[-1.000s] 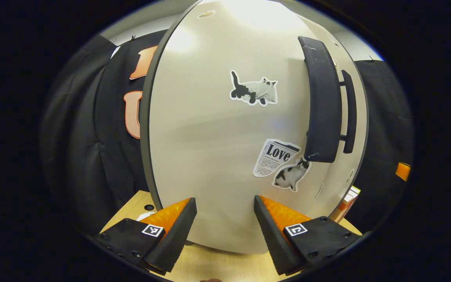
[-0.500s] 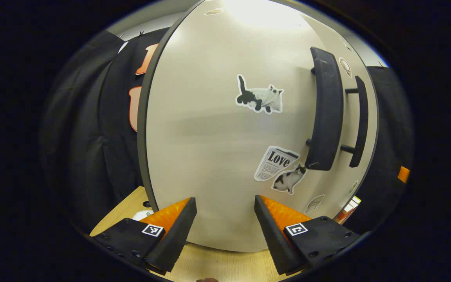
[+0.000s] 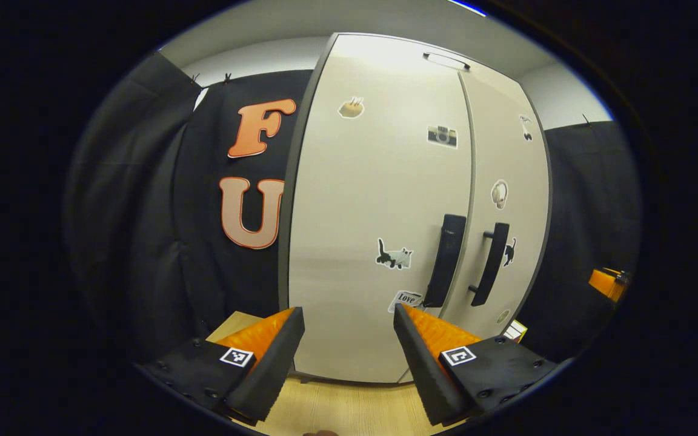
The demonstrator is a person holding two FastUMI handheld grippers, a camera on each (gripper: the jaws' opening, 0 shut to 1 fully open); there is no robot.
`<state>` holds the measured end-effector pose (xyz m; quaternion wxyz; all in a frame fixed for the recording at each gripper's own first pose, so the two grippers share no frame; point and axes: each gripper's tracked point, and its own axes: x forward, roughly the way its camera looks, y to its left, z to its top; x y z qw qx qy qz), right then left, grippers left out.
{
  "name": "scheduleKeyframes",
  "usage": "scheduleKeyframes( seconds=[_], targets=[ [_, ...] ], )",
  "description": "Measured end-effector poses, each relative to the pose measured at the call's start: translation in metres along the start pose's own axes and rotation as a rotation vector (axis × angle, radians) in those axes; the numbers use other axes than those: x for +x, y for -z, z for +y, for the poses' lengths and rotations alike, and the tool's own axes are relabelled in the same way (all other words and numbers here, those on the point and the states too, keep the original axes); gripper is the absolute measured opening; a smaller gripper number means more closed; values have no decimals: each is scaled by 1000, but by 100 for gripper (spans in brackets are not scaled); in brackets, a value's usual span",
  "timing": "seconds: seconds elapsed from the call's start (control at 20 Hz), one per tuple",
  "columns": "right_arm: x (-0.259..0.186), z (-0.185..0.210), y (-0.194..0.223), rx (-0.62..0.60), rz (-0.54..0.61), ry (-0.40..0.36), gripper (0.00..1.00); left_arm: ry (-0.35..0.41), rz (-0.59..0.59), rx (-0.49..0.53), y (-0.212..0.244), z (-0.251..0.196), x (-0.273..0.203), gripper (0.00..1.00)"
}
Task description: Grab one shoe with the right hand and put it into the shoe cabinet, grab the other shoe with the left hand and put it into the shoe cabinet; then close the right door with the right hand and the left door with the left hand.
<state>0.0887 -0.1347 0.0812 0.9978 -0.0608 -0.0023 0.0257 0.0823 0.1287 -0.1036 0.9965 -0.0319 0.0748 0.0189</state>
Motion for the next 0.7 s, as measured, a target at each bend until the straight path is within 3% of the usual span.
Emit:
scheduleKeyframes(
  seconds=[0.4,0.65,0.7],
  targets=[
    [-17,-6,-27,-37,-22,6,92,-89,-35,26,-30,58,-56,97],
    [-16,13,-24,-32,-20,-9,92,-112,-34,27,-28,79,-65,96],
    [-16,18,-24,-31,-23,-12,100,-115,-35,29,-27,83,-66,97]
  ],
)
